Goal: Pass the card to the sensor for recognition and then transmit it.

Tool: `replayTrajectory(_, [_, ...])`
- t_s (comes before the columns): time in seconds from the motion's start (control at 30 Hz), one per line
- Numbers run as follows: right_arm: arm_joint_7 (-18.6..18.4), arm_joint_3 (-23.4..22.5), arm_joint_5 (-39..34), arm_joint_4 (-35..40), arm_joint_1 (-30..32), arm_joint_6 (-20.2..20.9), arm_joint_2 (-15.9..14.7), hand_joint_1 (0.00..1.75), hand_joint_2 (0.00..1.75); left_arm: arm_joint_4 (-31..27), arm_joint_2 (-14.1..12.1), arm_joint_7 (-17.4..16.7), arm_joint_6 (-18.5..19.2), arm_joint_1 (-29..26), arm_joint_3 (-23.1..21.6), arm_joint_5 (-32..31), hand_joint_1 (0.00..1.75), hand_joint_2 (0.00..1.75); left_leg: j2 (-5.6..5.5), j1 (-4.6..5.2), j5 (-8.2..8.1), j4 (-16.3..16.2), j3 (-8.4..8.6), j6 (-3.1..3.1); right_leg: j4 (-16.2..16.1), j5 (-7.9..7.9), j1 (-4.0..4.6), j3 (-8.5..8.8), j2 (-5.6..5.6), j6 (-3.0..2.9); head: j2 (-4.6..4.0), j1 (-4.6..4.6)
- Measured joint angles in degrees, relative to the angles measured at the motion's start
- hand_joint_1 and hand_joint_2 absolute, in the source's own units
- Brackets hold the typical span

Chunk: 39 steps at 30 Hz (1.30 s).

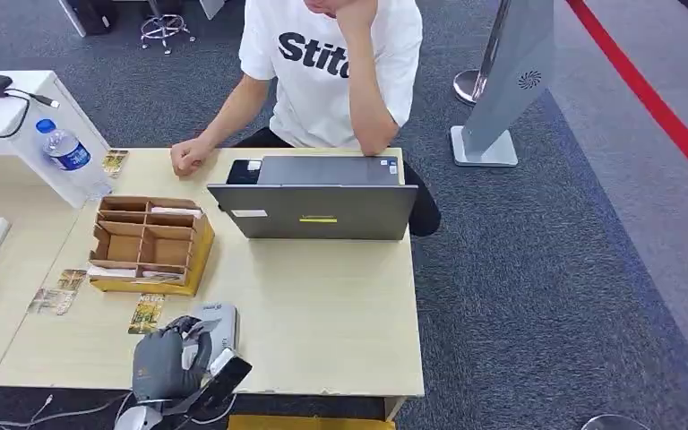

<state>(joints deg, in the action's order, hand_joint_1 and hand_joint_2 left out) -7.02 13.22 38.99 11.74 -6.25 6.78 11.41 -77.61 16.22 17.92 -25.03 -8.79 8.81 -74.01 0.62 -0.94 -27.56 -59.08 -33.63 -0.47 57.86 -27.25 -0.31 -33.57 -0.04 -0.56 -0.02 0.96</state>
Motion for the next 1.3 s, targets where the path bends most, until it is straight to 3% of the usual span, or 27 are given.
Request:
replayTrajectory(0.2, [-0.02,-0.24,0.00,0.00,0.04,-0.07,0.00,0.00,1.75,3.43,0.07,-0.37,-0.04,0.29,1.13,-0.44,1.75,1.75,0.00,0.00,0.00,0.00,0.00,0.00,0.00,0.00,0.00,0.00,0.00,0.00,0.00,-0.02])
replayTrajectory(0.83, [-0.02,-1.16,0.00,0.00,0.13,-0.09,0.00,0.00,1.75,5.57,0.04,0.29,-0.26,1.90,1.90,-0.55,1.75,1.75,-0.01,0.00,0.00,0.00,0.05,0.00,0.00,0.00,0.00,0.06,-0.01,0.00,0.00,0.00])
replayTrajectory(0.97, [0.18,-1.18,0.00,0.00,0.13,0.09,0.00,0.00,1.75,5.33,0.07,2.98,-1.31,1.87,1.90,2.33,1.75,1.75,-0.01,0.00,0.00,0.00,0.04,0.00,0.00,0.00,0.00,0.06,-0.01,0.00,-0.02,0.00])
replayTrajectory(1.1, [0.53,-1.22,0.00,0.00,0.17,0.37,0.00,0.00,1.75,-0.21,0.24,5.88,-2.03,0.80,1.68,6.84,1.75,1.75,0.00,-0.01,0.01,0.00,0.05,0.00,0.00,0.01,0.01,0.04,0.01,-0.01,-0.02,0.00])
replayTrajectory(1.3, [1.42,-1.05,0.00,0.00,0.16,1.38,-0.06,0.00,1.75,-13.47,-0.02,6.49,-5.12,-0.67,-1.93,10.53,1.75,1.75,-0.01,0.00,0.00,-0.01,0.03,0.00,0.00,0.01,0.01,0.01,0.01,-0.01,-0.02,0.00])
